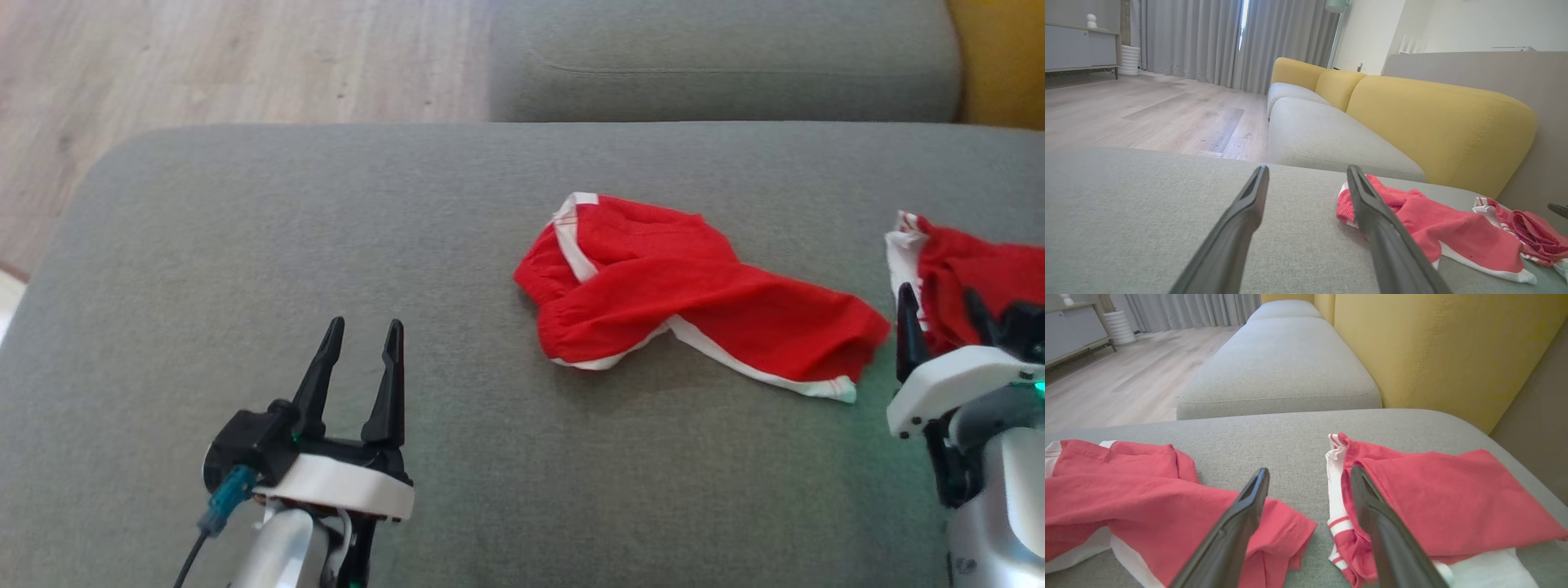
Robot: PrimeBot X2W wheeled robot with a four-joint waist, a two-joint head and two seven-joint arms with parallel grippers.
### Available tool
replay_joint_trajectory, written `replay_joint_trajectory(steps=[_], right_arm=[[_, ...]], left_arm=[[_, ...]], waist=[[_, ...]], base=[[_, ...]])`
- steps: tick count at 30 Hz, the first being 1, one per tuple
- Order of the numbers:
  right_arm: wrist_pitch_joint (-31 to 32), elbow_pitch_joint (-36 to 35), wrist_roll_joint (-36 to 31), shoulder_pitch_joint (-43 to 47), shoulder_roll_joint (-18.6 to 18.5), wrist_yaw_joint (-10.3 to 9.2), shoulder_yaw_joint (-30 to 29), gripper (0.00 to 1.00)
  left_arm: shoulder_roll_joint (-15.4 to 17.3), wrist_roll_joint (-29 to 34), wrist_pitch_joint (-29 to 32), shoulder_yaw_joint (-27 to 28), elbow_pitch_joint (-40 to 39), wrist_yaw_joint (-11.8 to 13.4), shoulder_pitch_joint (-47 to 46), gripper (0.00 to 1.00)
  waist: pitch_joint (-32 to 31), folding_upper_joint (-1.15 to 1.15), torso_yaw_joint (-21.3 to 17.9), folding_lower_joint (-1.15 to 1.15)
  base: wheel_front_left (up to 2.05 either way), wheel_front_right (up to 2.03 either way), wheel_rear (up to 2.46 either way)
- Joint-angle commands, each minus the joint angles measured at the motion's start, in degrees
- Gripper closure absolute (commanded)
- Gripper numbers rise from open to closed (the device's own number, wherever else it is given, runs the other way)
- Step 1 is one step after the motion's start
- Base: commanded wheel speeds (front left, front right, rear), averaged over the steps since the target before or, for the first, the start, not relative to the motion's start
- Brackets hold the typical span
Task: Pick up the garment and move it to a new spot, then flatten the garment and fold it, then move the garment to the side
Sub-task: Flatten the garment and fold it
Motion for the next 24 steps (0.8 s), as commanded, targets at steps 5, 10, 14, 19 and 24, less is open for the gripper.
replay_joint_trajectory(steps=[5,10,14,19,24], right_arm=[[-6.8,-5.7,0.7,-1.6,1.8,-0.05,3.2,0.0],[-11.3,-10.5,4.0,2.3,2.8,-0.05,8.9,0.0],[-15.3,-14.9,6.9,7.1,3.5,-0.05,11.9,0.0],[-17.4,-16.3,6.6,12.0,4.0,-0.05,11.7,0.0],[-17.9,-16.5,7.7,12.6,4.2,-0.05,12.7,0.0]], left_arm=[[0.5,0.6,-0.6,1.8,-2.7,-0.2,-2.6,0.0],[0.4,0.9,-0.6,2.1,-3.6,-0.2,-2.3,0.0],[0.2,1.1,-0.6,2.3,-4.0,-0.3,-2.3,0.0],[0.0,1.0,-0.6,2.7,-3.5,-0.3,-1.9,0.0],[-0.1,0.7,-0.6,2.5,-2.7,-0.3,-1.7,0.0]], waist=[[0.0,0.0,-2.6,0.0],[0.4,0.0,-4.0,0.0],[0.9,0.0,-5.0,0.0],[1.3,0.0,-6.0,0.0],[1.8,0.0,-7.0,0.0]], base=[[0.0,0.0,0.0],[0.0,0.0,0.0],[0.0,0.0,0.0],[0.0,0.0,0.0],[0.0,0.0,0.0]])
